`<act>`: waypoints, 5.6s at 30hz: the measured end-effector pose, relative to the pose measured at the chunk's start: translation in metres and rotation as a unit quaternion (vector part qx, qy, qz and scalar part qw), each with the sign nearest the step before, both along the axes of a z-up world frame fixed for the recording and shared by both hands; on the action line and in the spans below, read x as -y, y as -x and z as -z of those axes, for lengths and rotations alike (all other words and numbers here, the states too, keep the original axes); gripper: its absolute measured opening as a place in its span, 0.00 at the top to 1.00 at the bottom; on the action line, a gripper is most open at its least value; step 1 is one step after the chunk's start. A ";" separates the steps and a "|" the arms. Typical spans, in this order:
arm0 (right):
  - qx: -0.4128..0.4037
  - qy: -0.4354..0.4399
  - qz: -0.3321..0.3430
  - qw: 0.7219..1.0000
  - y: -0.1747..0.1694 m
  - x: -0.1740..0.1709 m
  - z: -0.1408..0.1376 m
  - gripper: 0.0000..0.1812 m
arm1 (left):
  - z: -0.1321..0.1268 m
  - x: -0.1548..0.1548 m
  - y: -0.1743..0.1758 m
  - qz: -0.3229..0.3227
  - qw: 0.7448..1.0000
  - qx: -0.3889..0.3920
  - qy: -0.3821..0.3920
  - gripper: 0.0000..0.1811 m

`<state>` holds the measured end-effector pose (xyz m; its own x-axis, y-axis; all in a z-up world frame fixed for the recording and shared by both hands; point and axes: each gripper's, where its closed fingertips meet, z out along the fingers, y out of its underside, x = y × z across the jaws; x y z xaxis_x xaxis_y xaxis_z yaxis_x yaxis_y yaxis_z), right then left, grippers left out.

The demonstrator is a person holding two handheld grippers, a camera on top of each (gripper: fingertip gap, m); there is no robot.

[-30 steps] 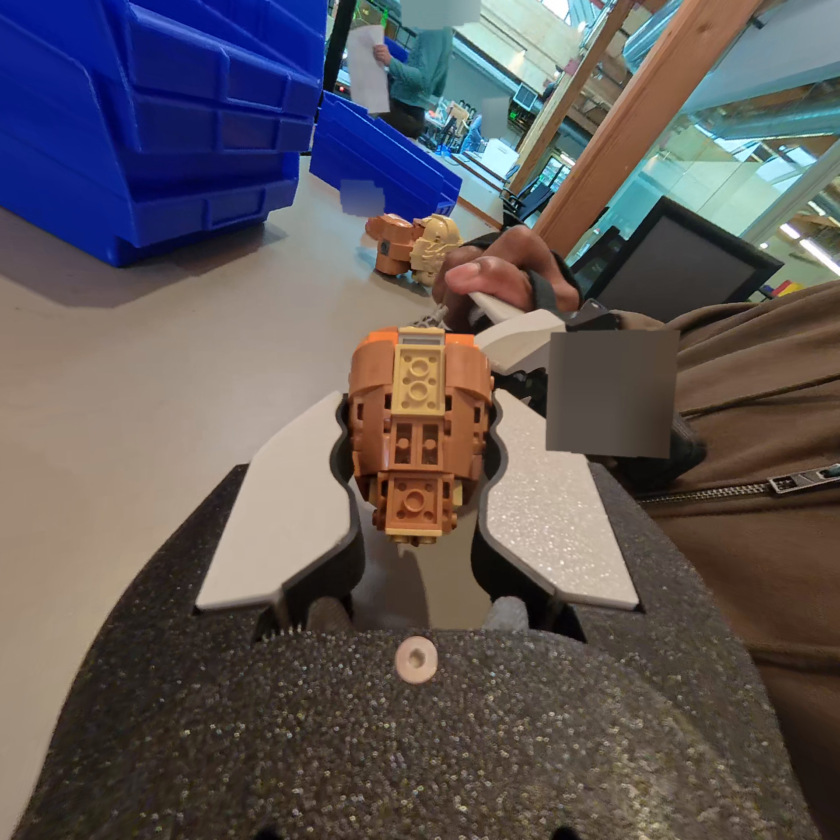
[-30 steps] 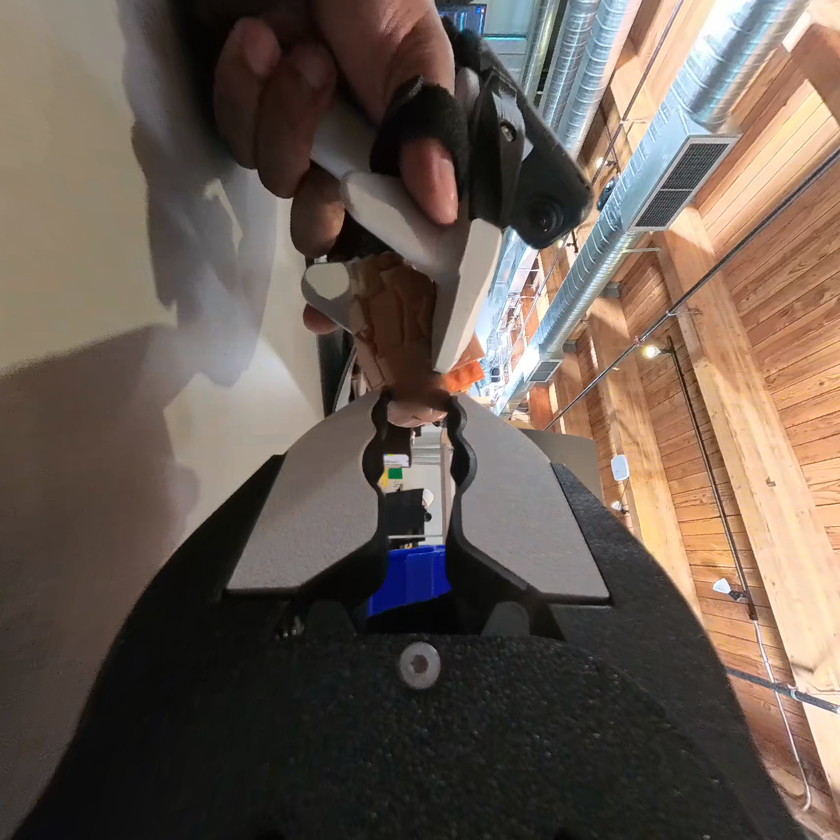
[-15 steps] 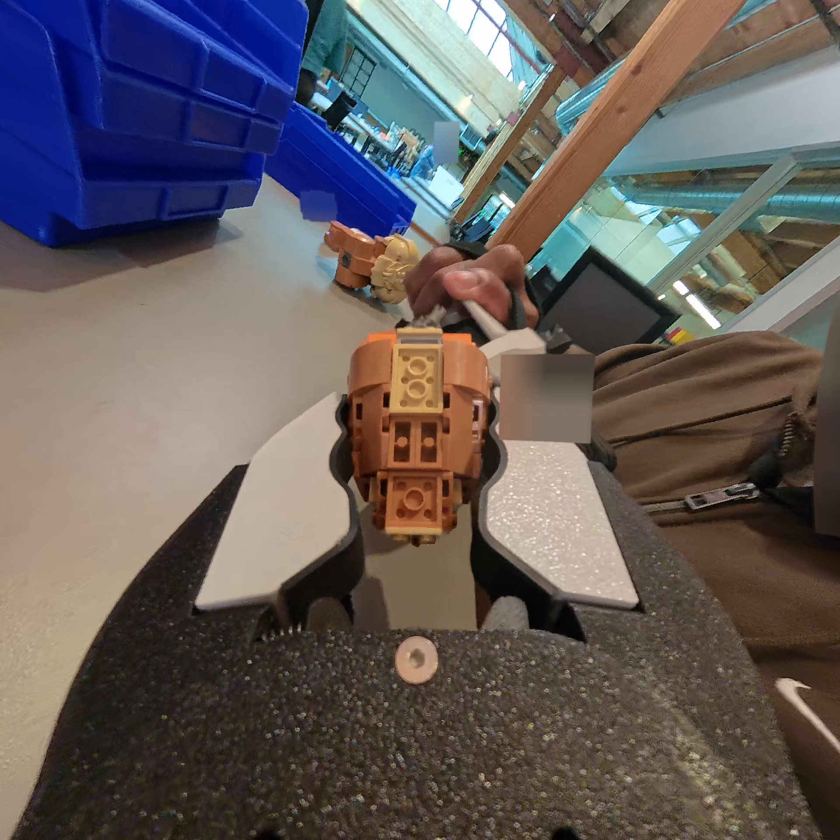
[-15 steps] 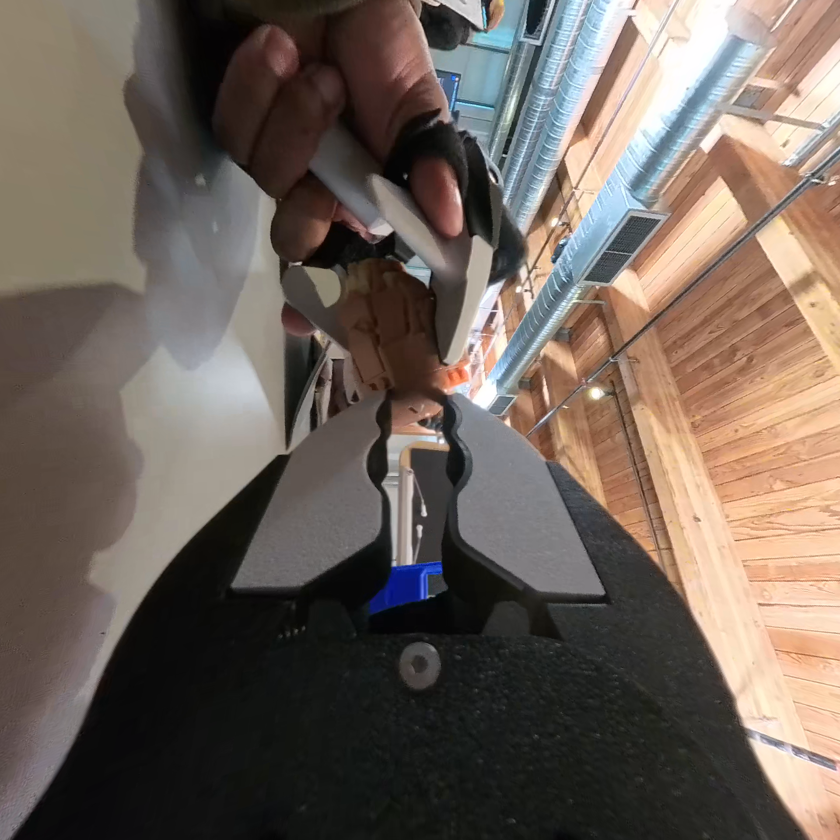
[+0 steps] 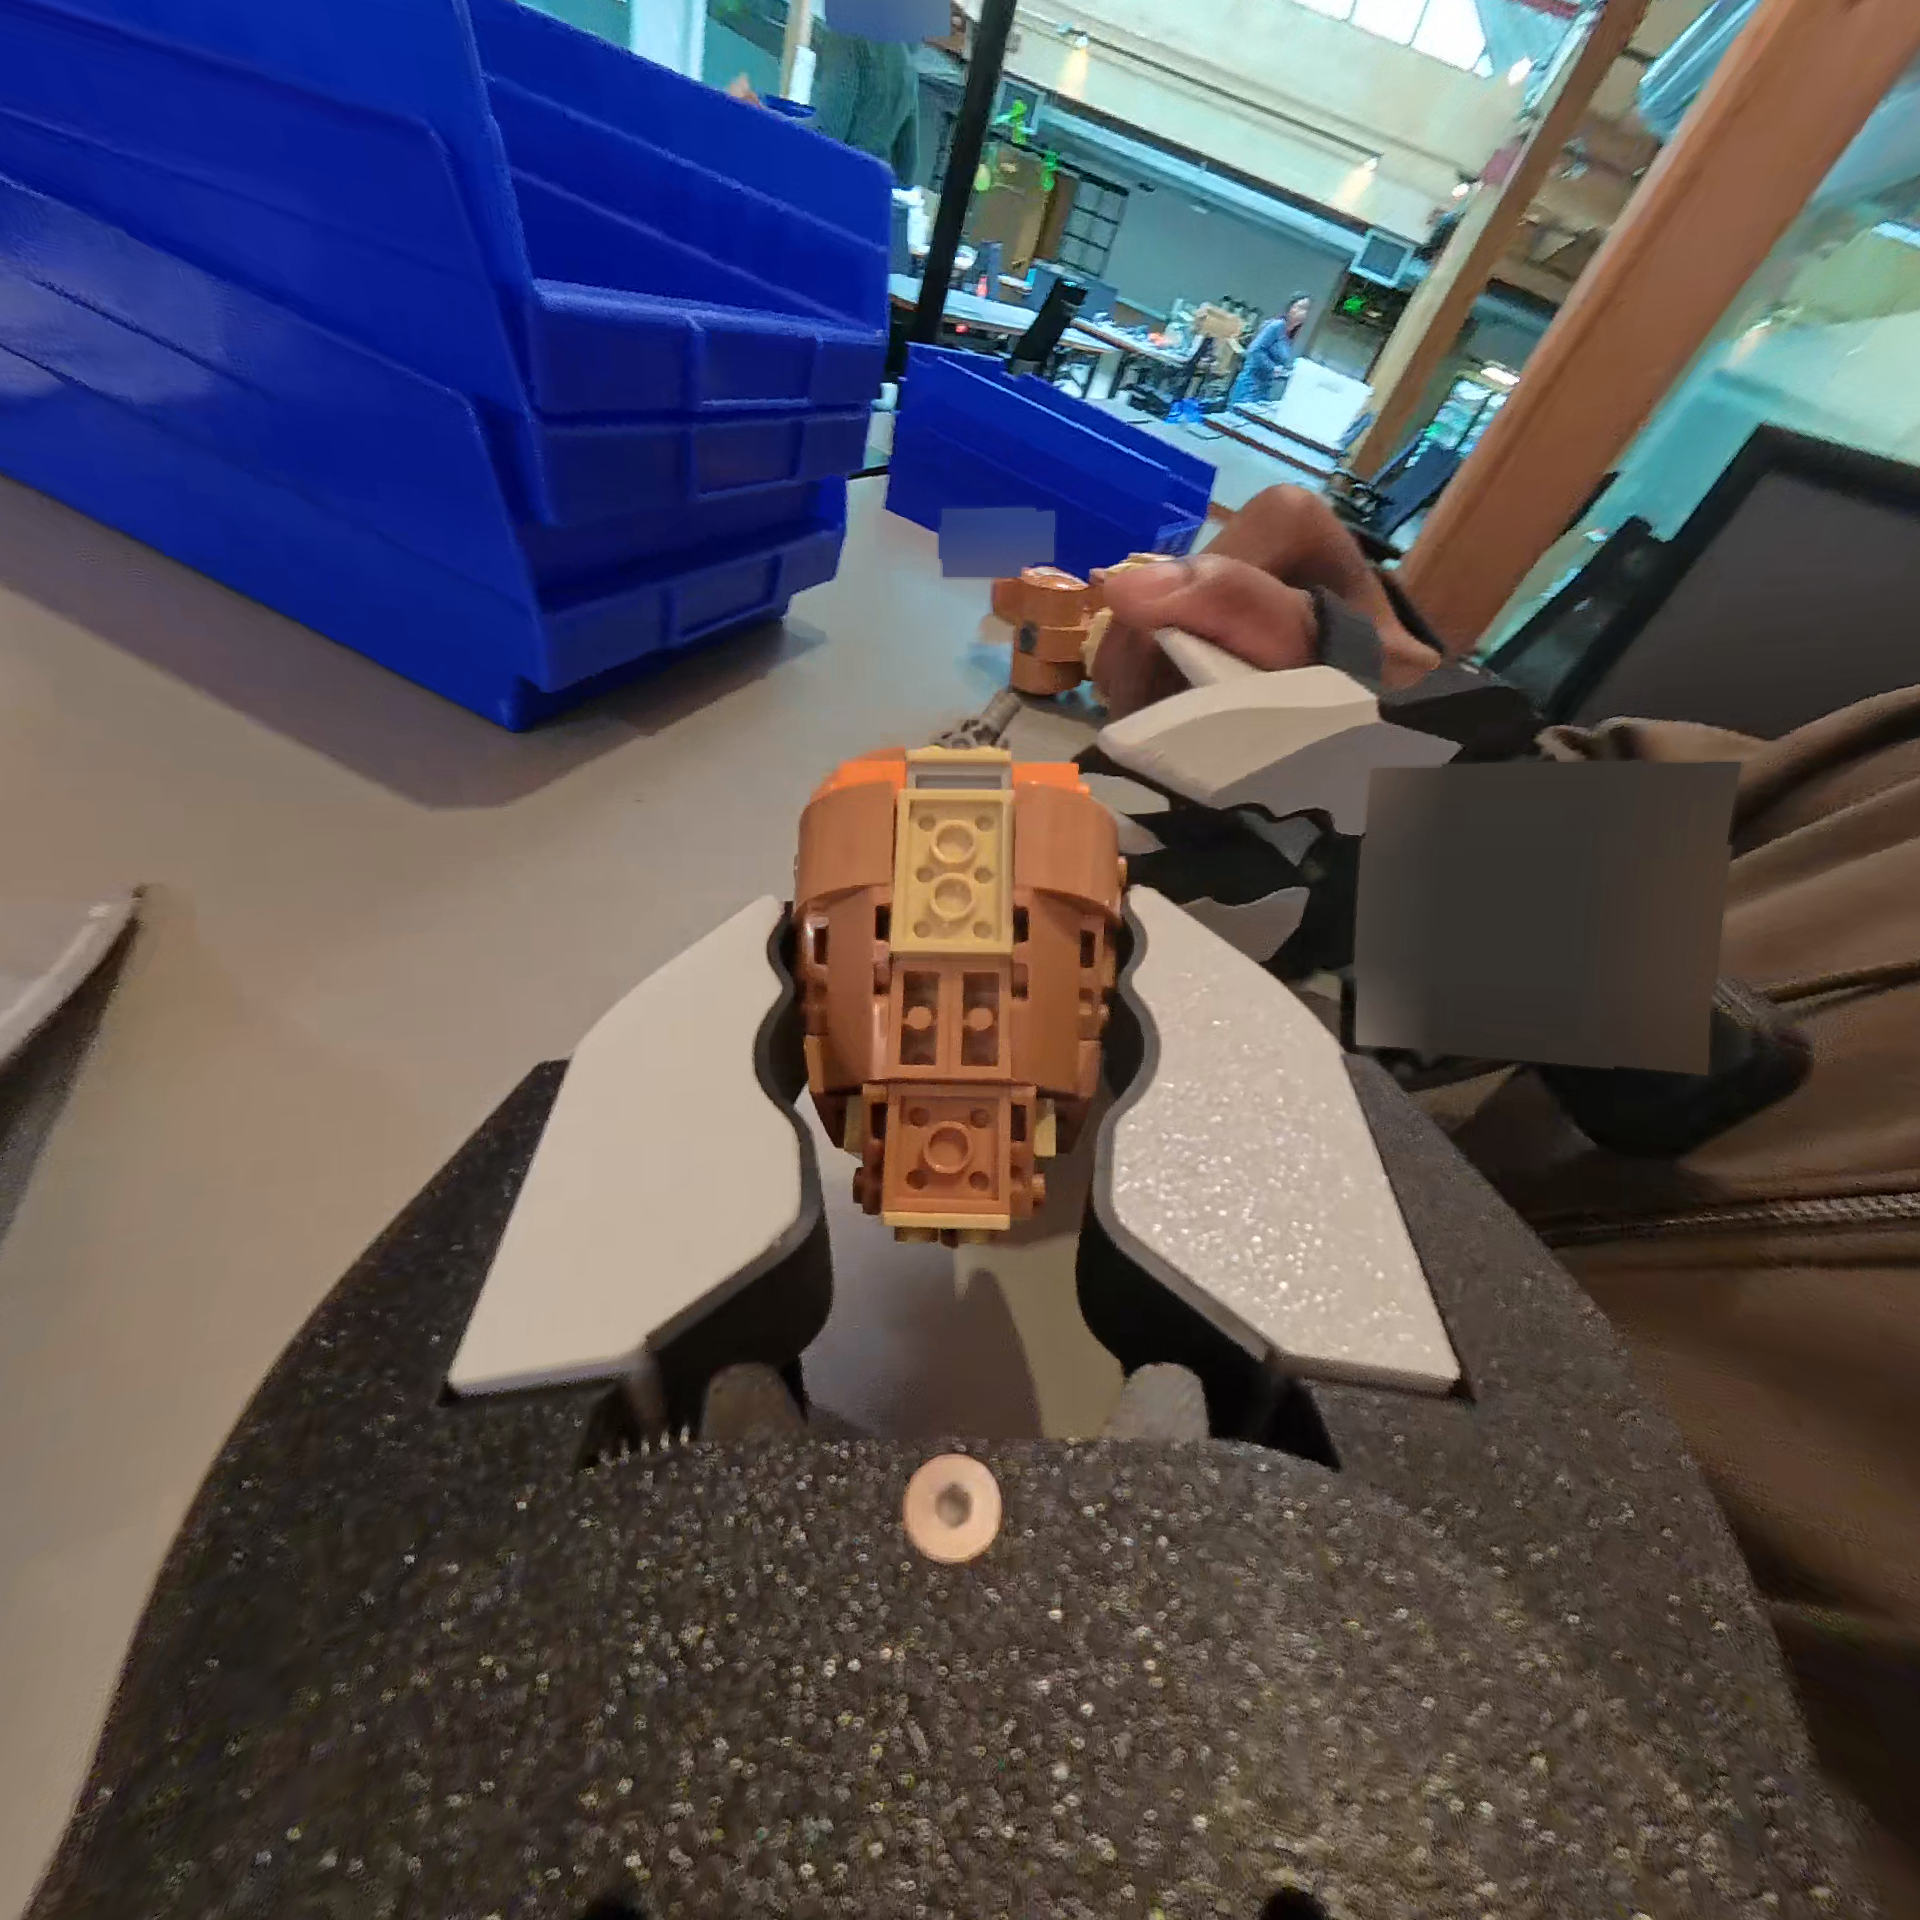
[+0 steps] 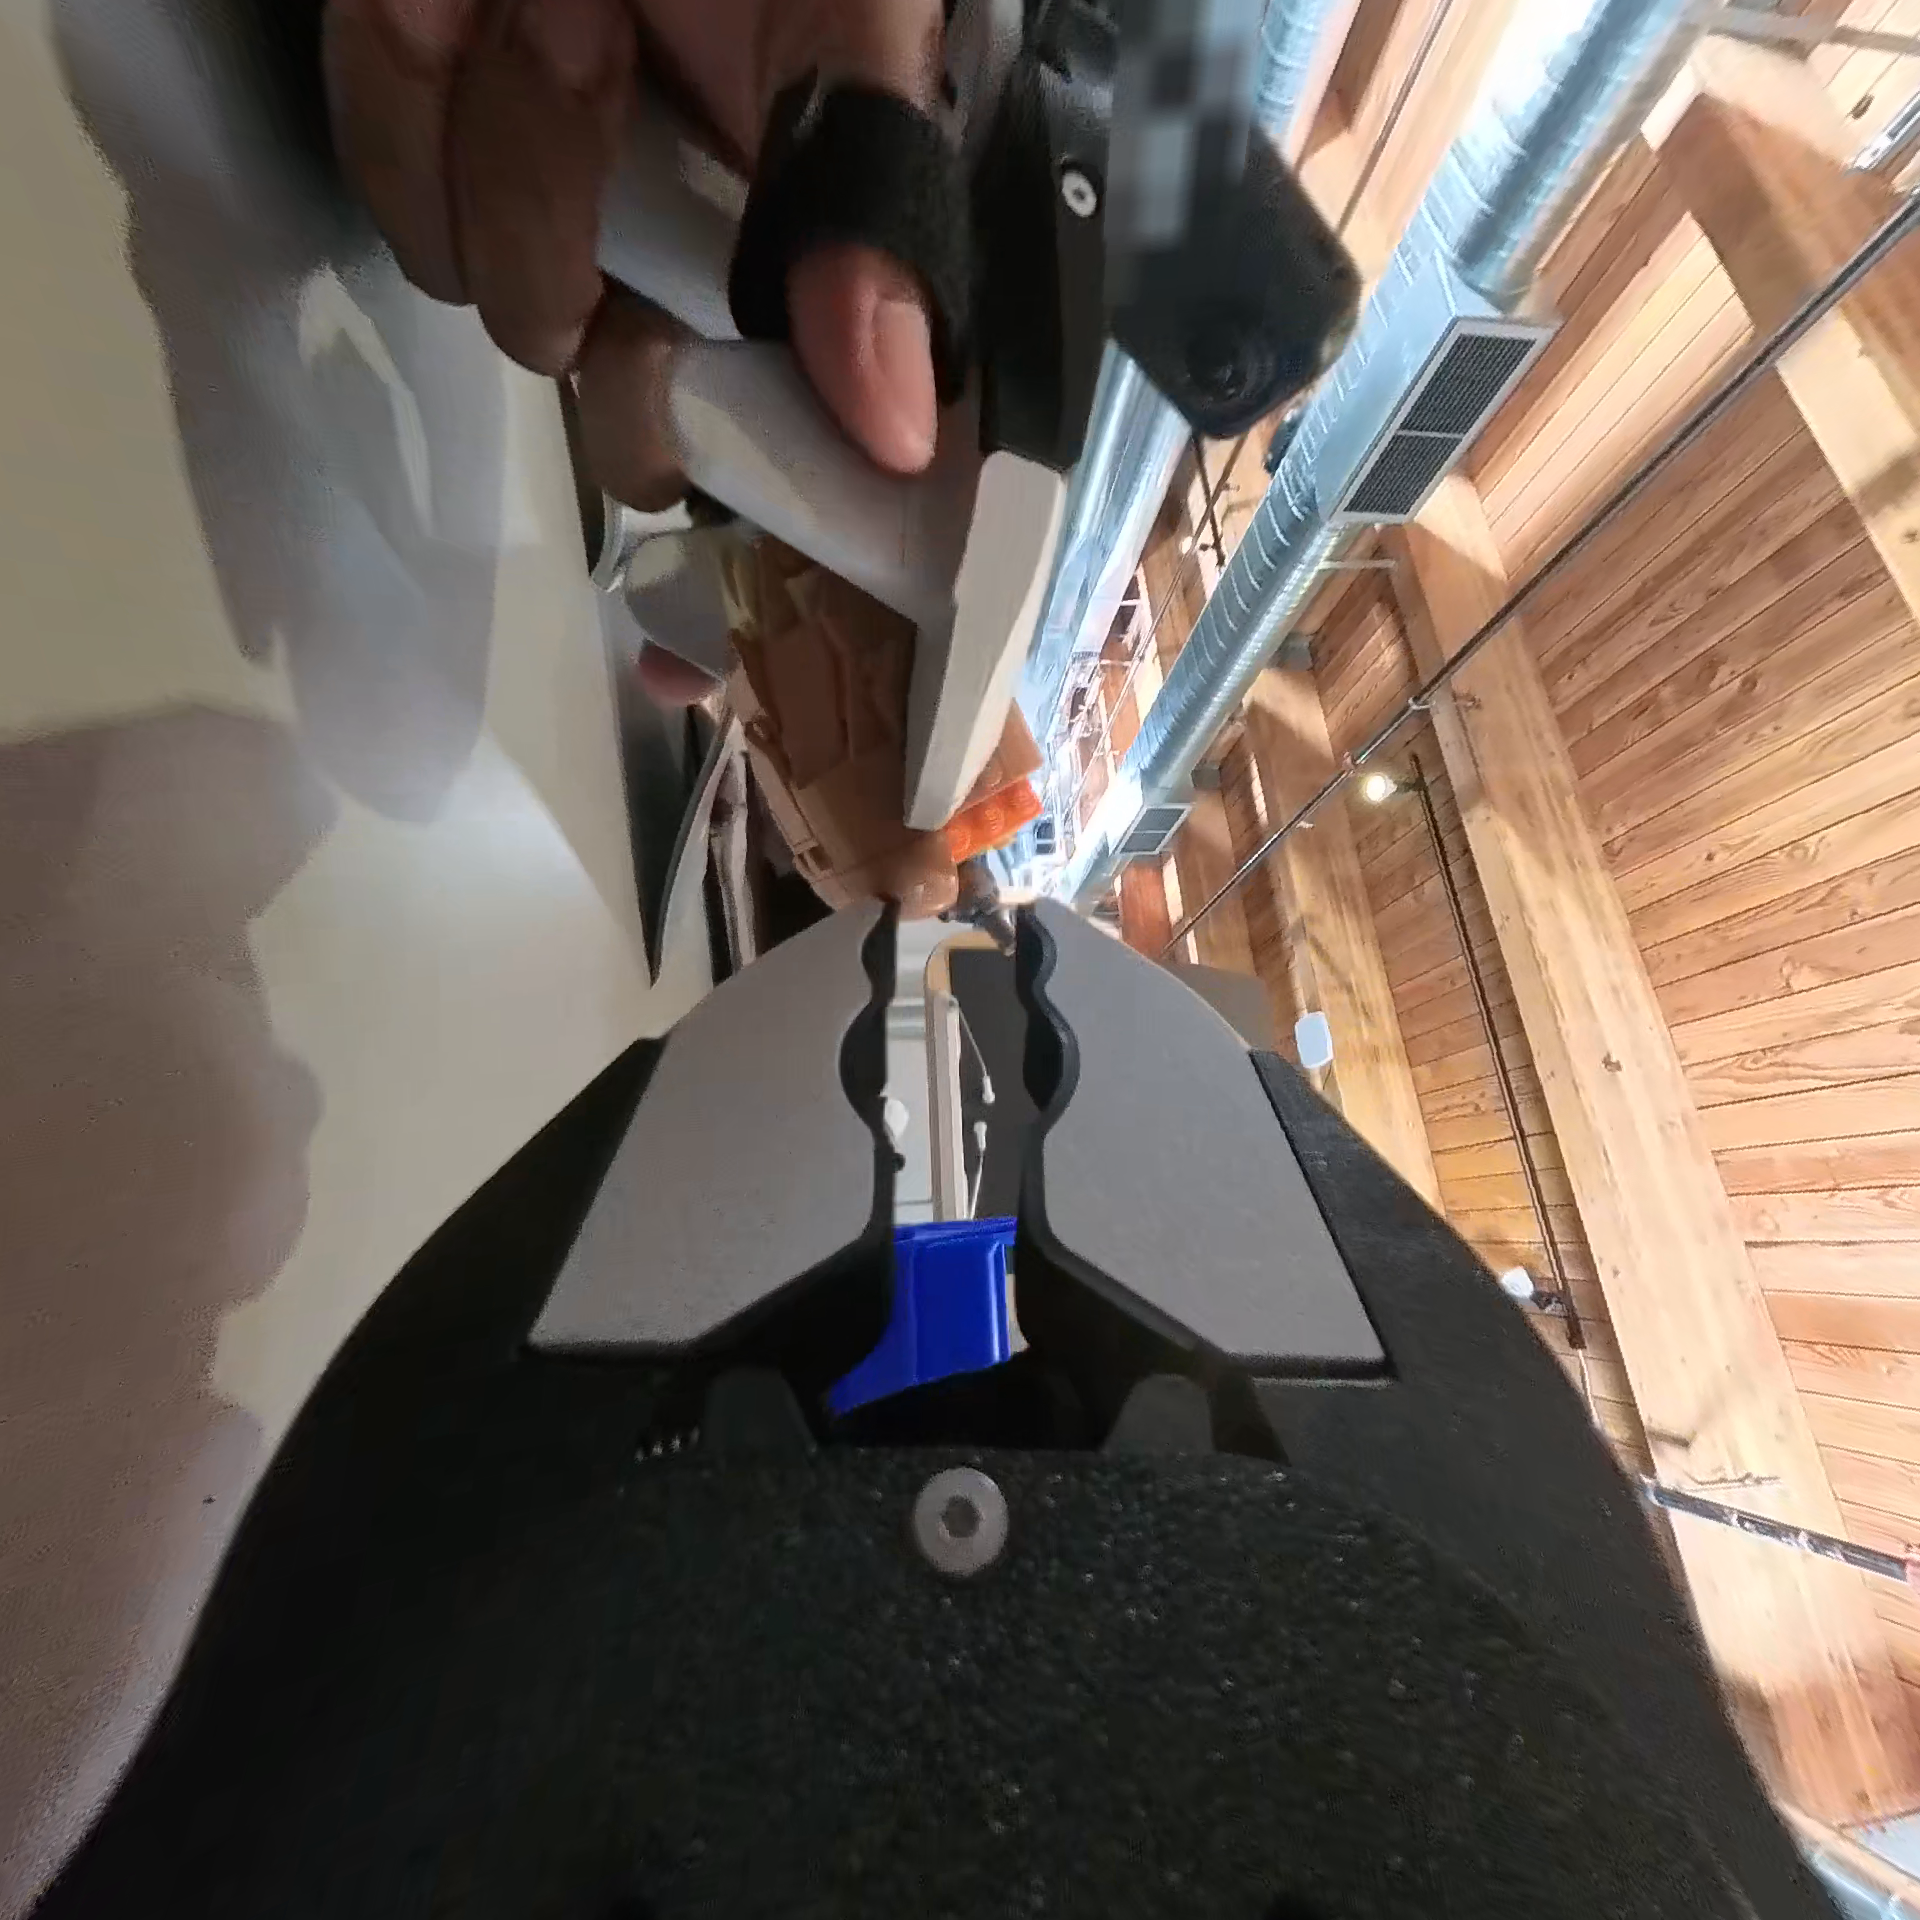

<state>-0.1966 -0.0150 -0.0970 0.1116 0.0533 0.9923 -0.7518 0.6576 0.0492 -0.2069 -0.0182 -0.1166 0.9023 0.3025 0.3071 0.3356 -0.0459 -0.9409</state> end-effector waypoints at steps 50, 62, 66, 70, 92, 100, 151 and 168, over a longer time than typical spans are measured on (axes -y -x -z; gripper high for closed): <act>-0.118 -0.088 0.021 0.989 0.011 -0.004 0.019 0.90 | 0.008 -0.006 -0.004 0.021 0.999 0.028 0.015 0.69; 0.113 0.085 0.042 0.989 0.033 -0.016 0.000 1.00 | -0.018 0.005 0.005 -0.058 0.992 -0.109 -0.013 0.69; 0.405 0.222 0.010 0.887 0.036 -0.015 0.004 0.90 | -0.032 0.009 0.007 -0.108 0.971 -0.214 0.000 0.69; 0.622 0.354 -0.073 0.695 0.028 -0.008 -0.009 0.82 | -0.040 0.014 0.009 -0.144 0.954 -0.264 0.004 0.69; 0.776 0.380 -0.226 0.449 0.001 0.010 -0.014 0.88 | -0.038 0.005 -0.003 -0.126 0.935 -0.329 0.032 0.69; 0.742 0.348 -0.233 0.523 -0.007 0.009 -0.016 0.89 | -0.040 0.003 -0.012 -0.093 0.944 -0.316 0.014 0.69; 0.549 0.025 -0.091 0.831 0.011 -0.012 0.010 0.86 | 0.012 -0.010 0.008 0.160 0.789 -0.474 0.357 0.69; 0.586 0.011 -0.073 0.807 0.019 -0.023 0.048 0.90 | 0.053 -0.017 0.008 0.239 0.812 -0.428 0.316 0.69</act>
